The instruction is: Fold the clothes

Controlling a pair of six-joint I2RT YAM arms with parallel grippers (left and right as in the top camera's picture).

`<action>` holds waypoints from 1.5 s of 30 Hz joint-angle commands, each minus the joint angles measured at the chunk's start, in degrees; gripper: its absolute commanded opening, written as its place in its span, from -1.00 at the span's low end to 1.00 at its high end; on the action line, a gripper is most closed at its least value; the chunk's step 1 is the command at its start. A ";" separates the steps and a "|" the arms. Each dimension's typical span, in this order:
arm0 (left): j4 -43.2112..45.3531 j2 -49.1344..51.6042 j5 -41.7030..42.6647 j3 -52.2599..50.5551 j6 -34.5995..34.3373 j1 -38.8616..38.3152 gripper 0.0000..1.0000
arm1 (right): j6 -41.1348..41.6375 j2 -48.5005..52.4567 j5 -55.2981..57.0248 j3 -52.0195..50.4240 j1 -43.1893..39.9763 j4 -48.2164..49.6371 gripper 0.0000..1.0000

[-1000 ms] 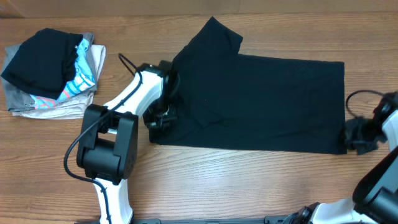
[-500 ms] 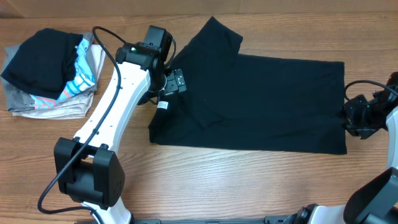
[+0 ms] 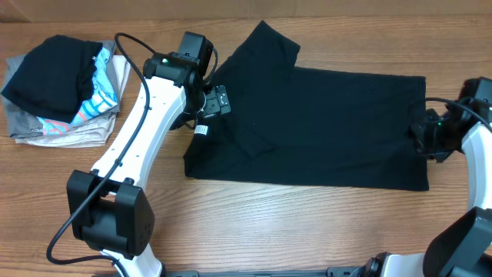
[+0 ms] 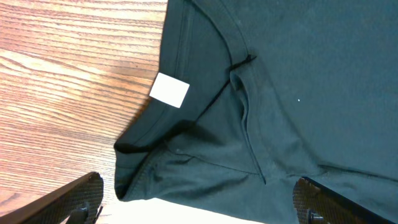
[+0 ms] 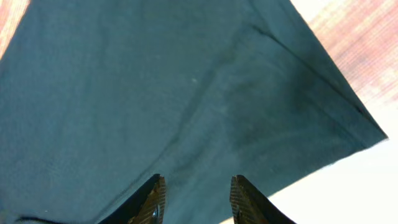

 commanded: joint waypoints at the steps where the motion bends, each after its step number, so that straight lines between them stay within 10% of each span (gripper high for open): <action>1: 0.04 0.31 0.22 0.04 -0.07 0.24 1.00 | -0.44 -0.07 1.99 -2.25 1.95 3.30 -0.37; 13: 0.04 0.31 0.22 0.04 -0.07 0.24 0.99 | -5.01 5.42 -6.23 -8.90 5.62 11.76 -0.57; 20: 0.04 0.31 0.22 0.04 -0.07 0.28 1.00 | -16.92 7.06 -10.71 -8.48 12.61 11.43 -0.16; 25: 0.04 0.31 0.22 0.04 -0.07 0.31 1.00 | -17.84 6.95 -12.11 -6.58 13.38 12.33 -0.35; 35: 0.04 0.31 0.22 0.04 -0.07 0.26 1.00 | -52.81 7.23 -12.00 -5.86 22.27 11.87 -0.70; 45: 0.04 0.31 0.22 0.04 -0.07 0.24 1.00 | -63.41 7.82 1.70 -5.95 30.10 13.53 -0.22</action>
